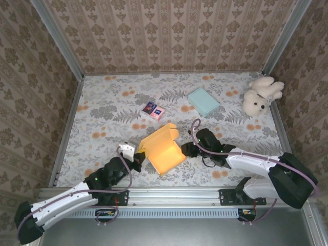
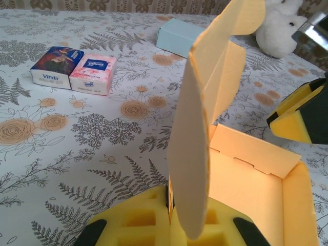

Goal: Fold the paper box

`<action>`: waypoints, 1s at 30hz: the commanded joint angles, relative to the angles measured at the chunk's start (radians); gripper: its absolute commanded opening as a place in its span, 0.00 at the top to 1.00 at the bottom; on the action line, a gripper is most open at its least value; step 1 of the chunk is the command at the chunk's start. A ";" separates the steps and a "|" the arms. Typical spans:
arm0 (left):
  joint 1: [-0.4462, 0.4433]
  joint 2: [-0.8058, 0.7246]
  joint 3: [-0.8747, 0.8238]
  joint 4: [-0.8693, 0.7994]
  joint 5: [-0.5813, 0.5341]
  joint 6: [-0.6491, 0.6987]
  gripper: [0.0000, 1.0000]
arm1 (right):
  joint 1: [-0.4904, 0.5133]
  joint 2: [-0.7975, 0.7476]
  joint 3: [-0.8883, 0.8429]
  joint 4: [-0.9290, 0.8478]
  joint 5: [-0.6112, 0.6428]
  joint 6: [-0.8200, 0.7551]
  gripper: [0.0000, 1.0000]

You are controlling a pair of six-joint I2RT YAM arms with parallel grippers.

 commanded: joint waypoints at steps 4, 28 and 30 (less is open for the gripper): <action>0.006 0.002 0.011 0.098 0.022 0.154 1.00 | -0.003 -0.097 0.010 0.021 0.040 0.003 0.57; 0.007 0.096 -0.051 0.532 0.295 0.700 1.00 | -0.252 -0.469 -0.164 0.168 -0.202 -0.822 0.51; 0.007 0.094 -0.057 0.535 0.271 0.697 1.00 | -0.253 -0.438 -0.167 0.179 -0.217 -0.841 0.51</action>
